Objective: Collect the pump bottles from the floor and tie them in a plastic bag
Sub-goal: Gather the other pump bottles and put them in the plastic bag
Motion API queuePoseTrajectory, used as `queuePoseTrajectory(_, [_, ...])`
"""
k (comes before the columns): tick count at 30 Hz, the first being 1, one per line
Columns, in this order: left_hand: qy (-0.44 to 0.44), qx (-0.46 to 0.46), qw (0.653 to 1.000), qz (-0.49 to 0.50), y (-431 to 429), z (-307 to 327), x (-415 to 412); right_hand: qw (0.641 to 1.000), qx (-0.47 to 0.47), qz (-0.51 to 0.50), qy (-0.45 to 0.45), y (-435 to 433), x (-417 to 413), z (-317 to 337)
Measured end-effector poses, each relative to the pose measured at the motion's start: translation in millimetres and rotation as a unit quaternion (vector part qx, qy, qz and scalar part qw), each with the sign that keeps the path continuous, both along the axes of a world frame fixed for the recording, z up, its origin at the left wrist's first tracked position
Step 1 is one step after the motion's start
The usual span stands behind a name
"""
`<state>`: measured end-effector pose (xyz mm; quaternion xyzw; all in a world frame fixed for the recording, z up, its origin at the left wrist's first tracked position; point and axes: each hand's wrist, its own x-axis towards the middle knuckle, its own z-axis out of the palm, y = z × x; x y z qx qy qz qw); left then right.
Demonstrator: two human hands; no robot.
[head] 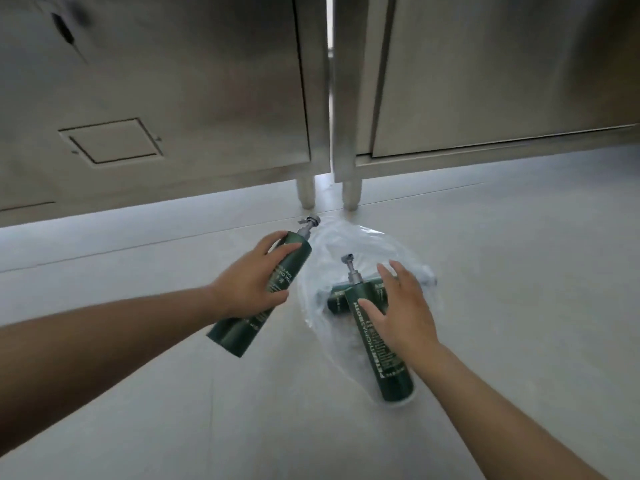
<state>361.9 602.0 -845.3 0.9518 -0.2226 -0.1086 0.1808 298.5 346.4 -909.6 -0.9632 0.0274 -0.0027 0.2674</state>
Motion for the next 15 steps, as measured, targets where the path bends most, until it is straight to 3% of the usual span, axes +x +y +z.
queuePoseTrajectory(4, [-0.017, 0.011, 0.999, -0.035, -56, 14, 18, 0.993, 0.078, -0.088, 0.017, -32, 5, -6])
queuePoseTrajectory(7, [-0.031, -0.031, 0.999, 0.002, -97, 3, 12, 0.984, 0.118, -0.128, 0.017, -43, 12, -9])
queuePoseTrajectory(11, [-0.014, -0.093, 0.995, 0.035, -118, -22, -9, 0.982, 0.124, -0.138, 0.024, -49, 15, -18])
queuePoseTrajectory(15, [-0.007, -0.076, 0.996, 0.034, -108, -34, -18, 0.983, 0.109, -0.145, 0.042, -51, 17, -29])
